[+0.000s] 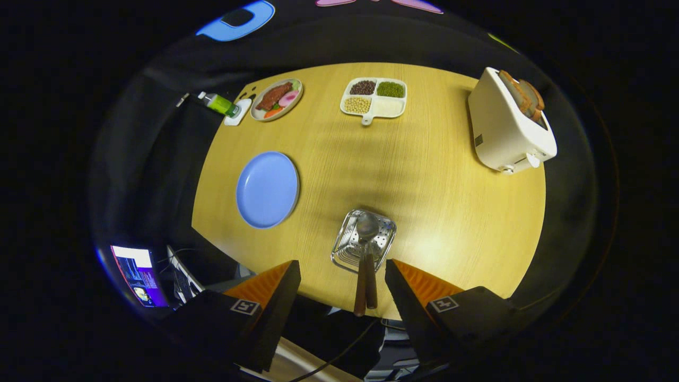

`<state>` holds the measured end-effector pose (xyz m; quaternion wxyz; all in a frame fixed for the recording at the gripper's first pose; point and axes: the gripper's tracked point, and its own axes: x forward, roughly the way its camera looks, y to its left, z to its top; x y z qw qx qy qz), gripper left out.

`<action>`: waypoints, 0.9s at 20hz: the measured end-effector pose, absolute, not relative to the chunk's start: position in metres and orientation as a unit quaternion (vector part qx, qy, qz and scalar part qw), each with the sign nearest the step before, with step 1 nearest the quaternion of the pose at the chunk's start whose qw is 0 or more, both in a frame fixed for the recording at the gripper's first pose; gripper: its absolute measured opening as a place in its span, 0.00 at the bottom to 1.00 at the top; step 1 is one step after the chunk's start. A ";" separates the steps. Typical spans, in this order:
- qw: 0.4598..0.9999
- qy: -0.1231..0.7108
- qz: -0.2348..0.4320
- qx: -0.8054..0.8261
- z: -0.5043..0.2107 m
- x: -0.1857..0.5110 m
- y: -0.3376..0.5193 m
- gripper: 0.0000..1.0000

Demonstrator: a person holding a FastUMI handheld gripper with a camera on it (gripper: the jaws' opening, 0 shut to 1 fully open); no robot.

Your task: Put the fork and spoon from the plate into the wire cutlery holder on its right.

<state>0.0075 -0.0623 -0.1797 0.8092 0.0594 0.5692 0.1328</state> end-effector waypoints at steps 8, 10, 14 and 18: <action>0.912 0.394 0.093 0.074 -0.130 -0.006 -0.056 1.00; 0.936 0.329 0.080 0.095 -0.103 -0.004 -0.057 0.99; 0.969 0.202 0.063 0.127 -0.033 -0.002 -0.068 0.99; 0.988 0.087 0.037 0.124 0.032 -0.005 -0.089 0.99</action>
